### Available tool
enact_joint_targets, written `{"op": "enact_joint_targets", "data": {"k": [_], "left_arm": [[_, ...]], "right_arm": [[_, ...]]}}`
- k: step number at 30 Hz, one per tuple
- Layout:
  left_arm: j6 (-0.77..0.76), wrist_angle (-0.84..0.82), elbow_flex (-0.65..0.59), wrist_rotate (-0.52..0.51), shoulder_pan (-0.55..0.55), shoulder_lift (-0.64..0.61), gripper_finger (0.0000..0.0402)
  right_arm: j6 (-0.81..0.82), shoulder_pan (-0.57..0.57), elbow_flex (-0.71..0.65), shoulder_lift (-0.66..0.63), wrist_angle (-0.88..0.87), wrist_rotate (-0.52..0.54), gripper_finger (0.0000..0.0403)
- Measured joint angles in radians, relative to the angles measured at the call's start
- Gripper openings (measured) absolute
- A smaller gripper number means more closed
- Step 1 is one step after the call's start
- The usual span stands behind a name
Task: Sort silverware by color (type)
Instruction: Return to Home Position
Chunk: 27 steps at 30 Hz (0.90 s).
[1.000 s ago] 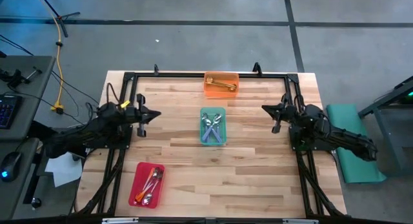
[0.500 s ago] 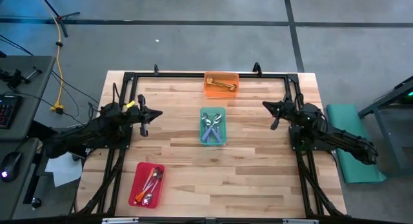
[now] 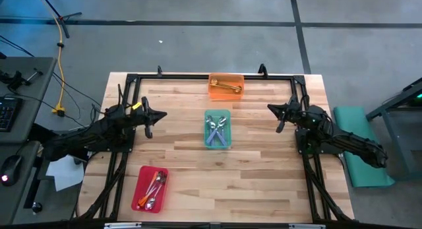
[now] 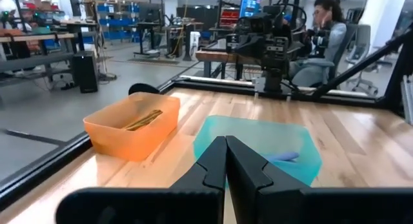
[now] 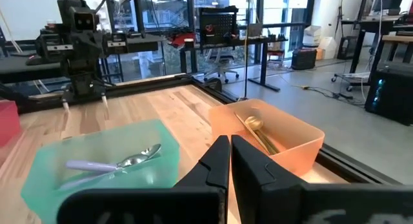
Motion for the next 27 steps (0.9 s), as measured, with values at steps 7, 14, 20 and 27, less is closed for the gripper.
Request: {"op": "enact_joint_targets", "data": {"k": [7, 14, 20, 27], "left_arm": [[-0.038, 0.002, 0.000, 0.000, 0.000, 0.000, 0.0001], [-0.020, 0.002, 0.000, -0.001, 0.000, 0.000, 0.0001], [0.028, 0.003, 0.000, -0.002, 0.000, 0.000, 0.0001], [-0.122, 0.003, 0.000, -0.001, 0.000, 0.000, 0.0003]], "right_arm": [[-0.006, 0.000, 0.000, 0.000, 0.000, 0.000, 0.0000], [-0.006, 0.000, 0.000, 0.000, 0.000, 0.008, 0.0000], [-0.005, 0.000, 0.000, 0.000, 0.000, 0.010, 0.0000], [0.000, 0.000, 0.000, 0.000, 0.000, 0.011, 0.0000]]}}
